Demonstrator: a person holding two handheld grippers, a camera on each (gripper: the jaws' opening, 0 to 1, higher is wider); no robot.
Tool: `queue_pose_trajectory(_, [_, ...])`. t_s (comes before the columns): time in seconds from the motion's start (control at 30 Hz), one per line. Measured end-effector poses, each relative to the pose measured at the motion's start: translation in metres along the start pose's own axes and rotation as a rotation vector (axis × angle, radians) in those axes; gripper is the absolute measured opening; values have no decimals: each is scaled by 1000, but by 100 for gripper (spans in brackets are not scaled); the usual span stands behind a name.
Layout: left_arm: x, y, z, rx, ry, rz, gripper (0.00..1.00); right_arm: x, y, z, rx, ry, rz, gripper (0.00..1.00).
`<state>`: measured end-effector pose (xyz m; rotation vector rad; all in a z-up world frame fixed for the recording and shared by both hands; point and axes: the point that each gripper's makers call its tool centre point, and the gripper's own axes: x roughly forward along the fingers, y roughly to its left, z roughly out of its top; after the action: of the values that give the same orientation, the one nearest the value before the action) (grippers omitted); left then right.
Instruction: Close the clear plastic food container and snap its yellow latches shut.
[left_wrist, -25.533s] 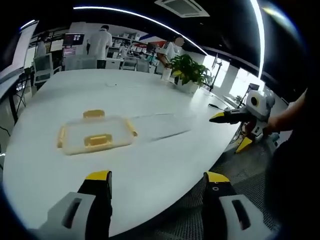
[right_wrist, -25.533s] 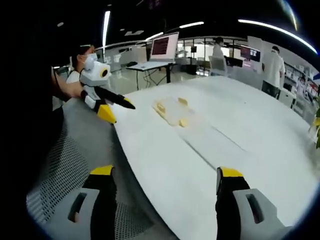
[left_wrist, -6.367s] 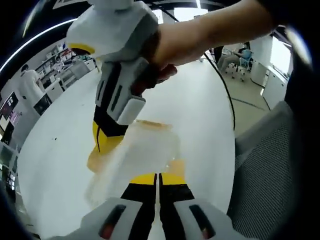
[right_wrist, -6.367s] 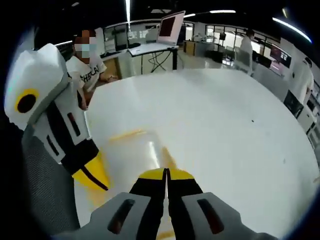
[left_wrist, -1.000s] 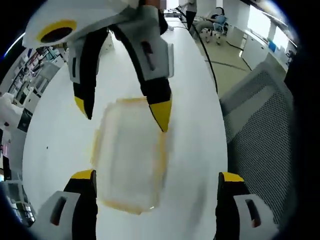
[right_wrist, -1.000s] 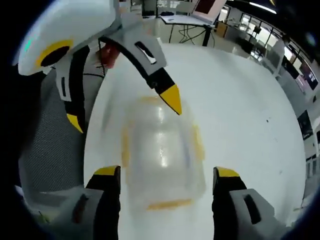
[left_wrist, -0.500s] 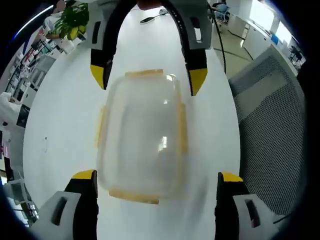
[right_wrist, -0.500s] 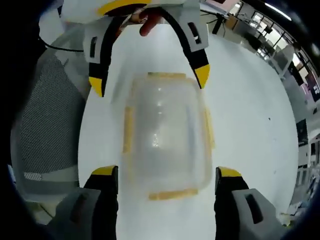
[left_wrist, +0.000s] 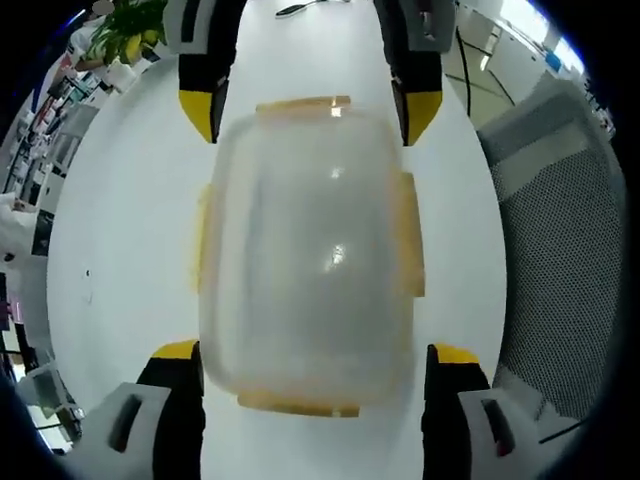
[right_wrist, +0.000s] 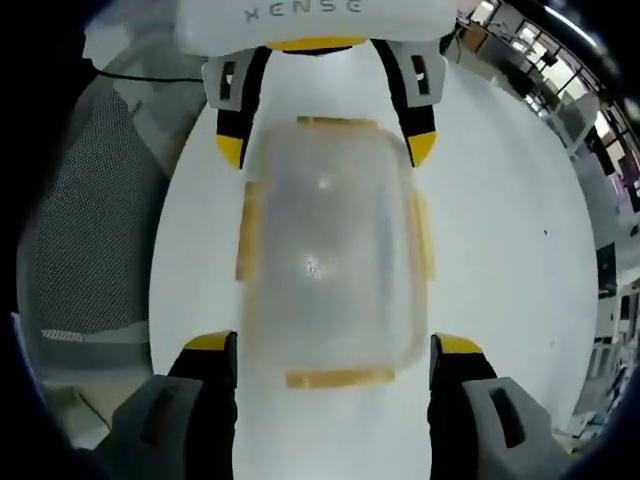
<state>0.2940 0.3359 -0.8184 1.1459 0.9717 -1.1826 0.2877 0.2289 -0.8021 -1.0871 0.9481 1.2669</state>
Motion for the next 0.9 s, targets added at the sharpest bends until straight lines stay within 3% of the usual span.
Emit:
queue_pose_trajectory(0.2, [6, 7, 4, -2, -9, 15, 84, 3, -3, -2, -17, 14, -1, 74])
queue_pose_trajectory(0.7, [9, 5, 5, -10, -33, 31, 85, 3, -3, -1, 4, -34, -2, 71])
queue_pose_trajectory(0.9, [9, 2, 0, -2, -9, 50, 86, 5, -2, 2, -10, -21, 4, 71])
